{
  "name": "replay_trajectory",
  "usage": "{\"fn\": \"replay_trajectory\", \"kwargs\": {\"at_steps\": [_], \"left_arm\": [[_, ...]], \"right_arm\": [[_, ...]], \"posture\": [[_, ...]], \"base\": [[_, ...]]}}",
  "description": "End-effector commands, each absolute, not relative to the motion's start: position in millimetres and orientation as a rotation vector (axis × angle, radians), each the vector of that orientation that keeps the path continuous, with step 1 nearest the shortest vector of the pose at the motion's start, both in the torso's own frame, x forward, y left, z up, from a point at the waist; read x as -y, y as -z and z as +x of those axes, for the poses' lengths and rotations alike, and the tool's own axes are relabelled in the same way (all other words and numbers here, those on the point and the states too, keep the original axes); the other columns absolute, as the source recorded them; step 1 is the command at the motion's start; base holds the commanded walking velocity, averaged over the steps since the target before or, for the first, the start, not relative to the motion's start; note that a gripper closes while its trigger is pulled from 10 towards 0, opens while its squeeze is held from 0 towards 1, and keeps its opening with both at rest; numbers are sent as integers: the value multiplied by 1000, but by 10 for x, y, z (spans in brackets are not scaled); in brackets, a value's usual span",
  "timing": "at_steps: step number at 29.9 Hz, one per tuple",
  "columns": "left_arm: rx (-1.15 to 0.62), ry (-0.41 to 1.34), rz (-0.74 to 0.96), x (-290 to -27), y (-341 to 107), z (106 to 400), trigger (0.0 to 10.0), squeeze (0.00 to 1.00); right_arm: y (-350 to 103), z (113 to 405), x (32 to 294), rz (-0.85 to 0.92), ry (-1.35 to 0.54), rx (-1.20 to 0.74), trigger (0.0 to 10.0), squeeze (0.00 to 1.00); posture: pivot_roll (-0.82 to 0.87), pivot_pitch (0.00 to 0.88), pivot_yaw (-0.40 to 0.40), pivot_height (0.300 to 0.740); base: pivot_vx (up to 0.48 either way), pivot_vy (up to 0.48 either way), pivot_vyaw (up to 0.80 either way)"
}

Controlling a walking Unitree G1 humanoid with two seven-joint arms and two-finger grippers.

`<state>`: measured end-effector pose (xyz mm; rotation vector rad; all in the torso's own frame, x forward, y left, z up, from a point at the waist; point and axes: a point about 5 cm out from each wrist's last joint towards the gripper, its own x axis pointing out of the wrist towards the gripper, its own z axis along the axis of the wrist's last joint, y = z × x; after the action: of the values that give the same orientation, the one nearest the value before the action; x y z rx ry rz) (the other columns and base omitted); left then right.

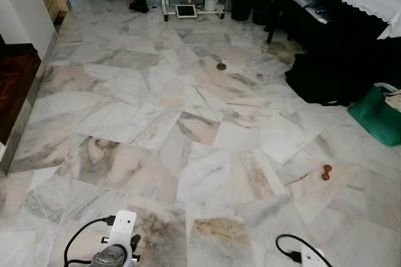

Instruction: Setting the table

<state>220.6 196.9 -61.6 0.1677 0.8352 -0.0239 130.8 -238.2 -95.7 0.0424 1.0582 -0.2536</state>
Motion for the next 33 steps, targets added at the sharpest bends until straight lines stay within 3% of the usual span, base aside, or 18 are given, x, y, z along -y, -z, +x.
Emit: {"fn": "replay_trajectory", "kwargs": {"at_steps": [1,7,16,25,30,31,33], "left_arm": [[-864,26,183,-1975,649,2156,10000,0],[-848,18,208,-1990,638,2167,10000,0],[-852,2,181,-1998,639,2164,10000,0],[-838,-8,170,-1997,620,2195,10000,0],[-819,-2,192,-1999,596,2228,10000,0],[-818,-2,191,-1999,595,2230,10000,0],[-821,-15,173,-2001,596,2228,10000,0]], "right_arm": [[949,1262,2458,53,270,-1053,10000,0],[956,1245,2452,51,267,-1055,10000,0],[985,1485,1926,58,204,-1039,10000,0],[952,1629,1747,58,183,-1027,10000,0],[905,1776,1464,67,152,-1014,10000,0],[900,1788,1441,67,149,-1013,10000,0],[947,1651,1699,61,179,-1027,10000,0]], "posture": [[107,0,-57,740],[106,0,-59,740],[107,0,-60,740],[110,0,-62,740],[112,0,-65,740],[112,0,-65,740],[112,0,-66,740]], "base": [[0,0,-775],[0,-291,-775],[0,-39,-769],[0,0,-772],[0,-138,-775],[0,-420,-775],[0,-240,-772]]}}
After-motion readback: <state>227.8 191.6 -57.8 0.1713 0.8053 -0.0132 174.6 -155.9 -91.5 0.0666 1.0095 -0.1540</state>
